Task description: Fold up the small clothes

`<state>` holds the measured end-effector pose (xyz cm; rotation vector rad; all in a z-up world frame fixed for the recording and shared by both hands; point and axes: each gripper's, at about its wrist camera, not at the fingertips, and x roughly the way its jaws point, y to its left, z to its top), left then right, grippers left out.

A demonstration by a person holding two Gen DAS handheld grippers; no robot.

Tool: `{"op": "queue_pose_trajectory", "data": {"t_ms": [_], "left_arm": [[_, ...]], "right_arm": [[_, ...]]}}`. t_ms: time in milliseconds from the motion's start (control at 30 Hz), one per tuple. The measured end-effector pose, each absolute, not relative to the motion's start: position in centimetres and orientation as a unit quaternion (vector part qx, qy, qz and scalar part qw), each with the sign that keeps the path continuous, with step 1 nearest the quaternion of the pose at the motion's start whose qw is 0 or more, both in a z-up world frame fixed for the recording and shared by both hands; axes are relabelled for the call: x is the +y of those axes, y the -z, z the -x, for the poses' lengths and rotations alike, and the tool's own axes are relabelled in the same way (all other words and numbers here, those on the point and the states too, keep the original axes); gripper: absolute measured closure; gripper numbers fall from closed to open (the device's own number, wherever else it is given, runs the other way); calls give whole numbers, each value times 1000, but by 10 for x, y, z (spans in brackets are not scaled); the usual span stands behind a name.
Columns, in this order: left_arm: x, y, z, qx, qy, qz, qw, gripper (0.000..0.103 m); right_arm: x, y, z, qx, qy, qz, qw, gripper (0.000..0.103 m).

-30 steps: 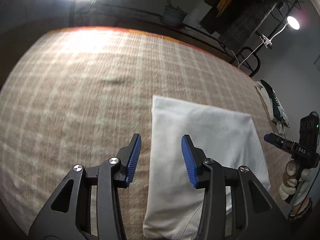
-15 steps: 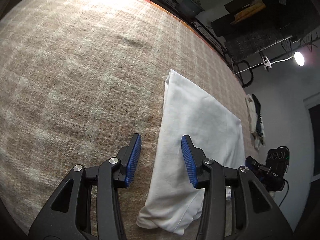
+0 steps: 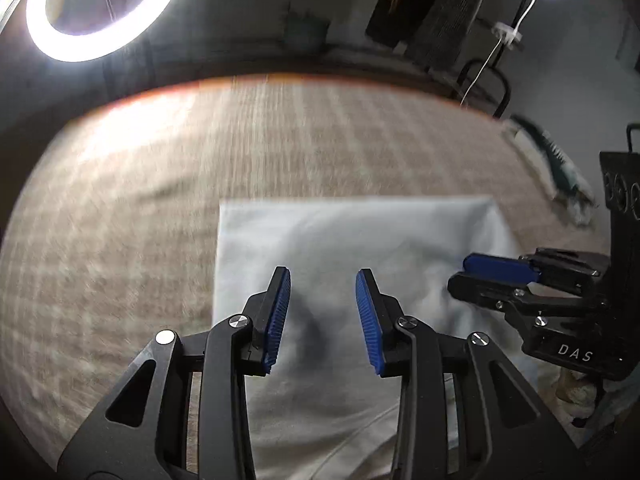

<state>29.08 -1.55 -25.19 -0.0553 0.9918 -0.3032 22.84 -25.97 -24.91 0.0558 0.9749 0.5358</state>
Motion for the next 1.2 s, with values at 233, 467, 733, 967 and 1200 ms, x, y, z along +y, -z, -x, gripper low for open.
{"op": "queue_pose_trajectory", "data": {"t_ms": [233,467,733,967,1200], "left_arm": [[-7,245,-291,458,158,53,873,69],[-16,234,-318,446,152,84,878,69],[-23,263,-334,468,137,62,871,69],[-7,243,-305,449,121,32,885,69],[9,201,-263,394,112,3,912,69]], "right_arm": [[-262,242,-228,462,-258,-33,848,74],[-252,226,-255,443,-231,-57,865,74],[-237,249,-272,469,-205,-23,859,74],[-268,224,-261,453,-216,-51,863,71],[-311,195,-211,394,-215,-82,890,42]]}}
